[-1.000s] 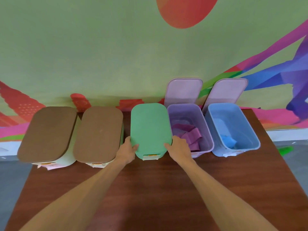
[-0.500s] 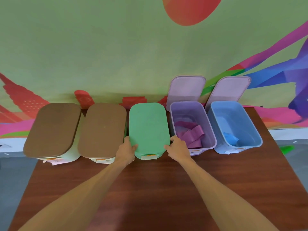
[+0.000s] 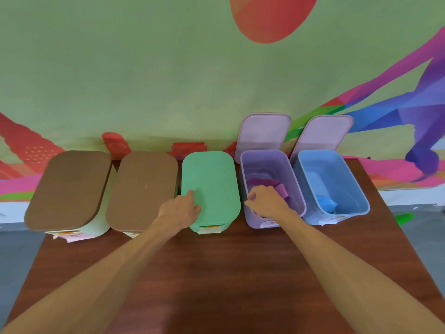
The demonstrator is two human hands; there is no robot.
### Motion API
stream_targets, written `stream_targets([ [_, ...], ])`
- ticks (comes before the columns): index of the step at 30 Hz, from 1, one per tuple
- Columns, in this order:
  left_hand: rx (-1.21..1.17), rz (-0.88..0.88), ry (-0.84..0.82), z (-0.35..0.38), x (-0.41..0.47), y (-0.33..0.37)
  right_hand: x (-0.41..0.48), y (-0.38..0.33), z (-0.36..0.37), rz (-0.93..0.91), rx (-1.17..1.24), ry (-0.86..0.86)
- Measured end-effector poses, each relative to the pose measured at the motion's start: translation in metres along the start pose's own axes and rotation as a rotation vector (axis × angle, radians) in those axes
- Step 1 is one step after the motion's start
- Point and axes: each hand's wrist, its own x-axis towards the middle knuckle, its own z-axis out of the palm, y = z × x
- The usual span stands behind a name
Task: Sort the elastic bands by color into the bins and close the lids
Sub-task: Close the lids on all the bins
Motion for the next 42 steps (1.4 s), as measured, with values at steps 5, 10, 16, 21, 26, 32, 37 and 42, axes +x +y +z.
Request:
stream_targets([
  [5, -0.085, 0.034, 0.017, -0.032, 0.020, 0.035, 0.018, 0.021, -0.053, -0.083, -0.110, -0.105],
  [10, -0.107, 0.076, 0.056, -0.071, 0.050, 0.097, 0.031, 0.067, -0.120, -0.238, -0.128, -0.034],
  [16, -0.193, 0.074, 0.116, -0.101, 0.091, 0.141, 0.069, 0.112, -0.157, -0.258, -0.162, -0.009],
  [21, -0.191, 0.038, 0.141, -0.123, 0.123, 0.155, 0.110, 0.113, -0.180, -0.236, -0.206, 0.044],
  [26, -0.182, 0.019, 0.146, -0.135, 0.162, 0.164, 0.140, 0.105, -0.193, -0.175, -0.302, 0.097],
  [32, -0.125, 0.070, 0.175, -0.125, 0.204, 0.170, 0.174, 0.099, -0.185, -0.090, -0.340, 0.102],
  [37, -0.200, 0.111, 0.213, -0.109, 0.221, 0.169, 0.184, 0.097, -0.168, -0.076, -0.153, 0.273],
  [42, -0.440, 0.060, 0.123, -0.078, 0.221, 0.158, 0.181, 0.099, -0.157, 0.005, 0.097, 0.288],
])
